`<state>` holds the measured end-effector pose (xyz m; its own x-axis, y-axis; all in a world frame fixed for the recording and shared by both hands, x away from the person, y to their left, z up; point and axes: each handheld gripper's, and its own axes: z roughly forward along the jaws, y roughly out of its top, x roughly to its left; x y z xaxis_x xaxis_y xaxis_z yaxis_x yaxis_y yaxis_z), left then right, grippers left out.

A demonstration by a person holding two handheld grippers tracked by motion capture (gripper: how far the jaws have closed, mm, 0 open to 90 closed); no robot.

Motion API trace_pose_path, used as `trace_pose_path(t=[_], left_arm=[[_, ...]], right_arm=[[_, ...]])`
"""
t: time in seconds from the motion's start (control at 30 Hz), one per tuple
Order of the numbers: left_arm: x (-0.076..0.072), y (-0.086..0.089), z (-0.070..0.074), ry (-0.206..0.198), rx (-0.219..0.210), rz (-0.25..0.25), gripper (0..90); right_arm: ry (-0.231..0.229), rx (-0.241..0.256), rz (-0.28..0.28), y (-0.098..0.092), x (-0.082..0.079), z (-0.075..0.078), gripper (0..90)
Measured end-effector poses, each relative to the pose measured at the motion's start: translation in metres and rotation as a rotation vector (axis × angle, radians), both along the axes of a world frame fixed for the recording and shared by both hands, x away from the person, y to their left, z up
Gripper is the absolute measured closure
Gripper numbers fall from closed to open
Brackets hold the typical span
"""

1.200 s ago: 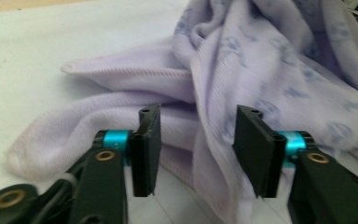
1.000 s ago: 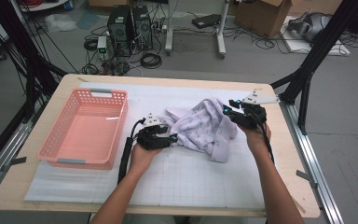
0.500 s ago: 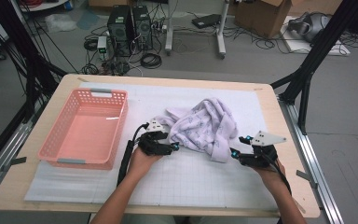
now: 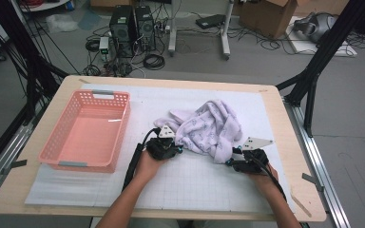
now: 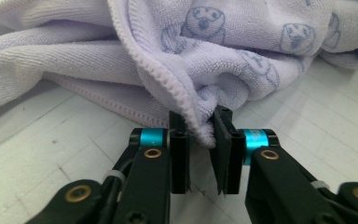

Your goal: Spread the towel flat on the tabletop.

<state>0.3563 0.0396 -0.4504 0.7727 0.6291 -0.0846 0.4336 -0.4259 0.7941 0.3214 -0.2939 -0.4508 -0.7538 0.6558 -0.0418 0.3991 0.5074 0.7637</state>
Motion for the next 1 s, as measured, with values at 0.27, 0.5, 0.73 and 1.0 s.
trace_pose_path(t=[0.27,0.5,0.73,1.0], left_arm=[[-0.020,0.020,0.017,-0.033,-0.064,-0.025,82.7],[-0.049,0.053,0.038,-0.090,-0.161,-0.041,82.8],[-0.045,0.059,0.059,-0.127,-0.238,-0.043,82.9],[-0.019,0.050,0.064,-0.139,-0.244,0.026,82.9]], right_arm=[[0.039,0.074,0.071,-0.003,-0.011,0.009,85.3],[0.076,0.151,0.153,-0.012,-0.036,0.031,85.9],[0.078,0.309,0.170,-0.027,-0.044,0.069,85.8],[0.024,0.424,-0.025,-0.040,-0.006,0.089,85.7]])
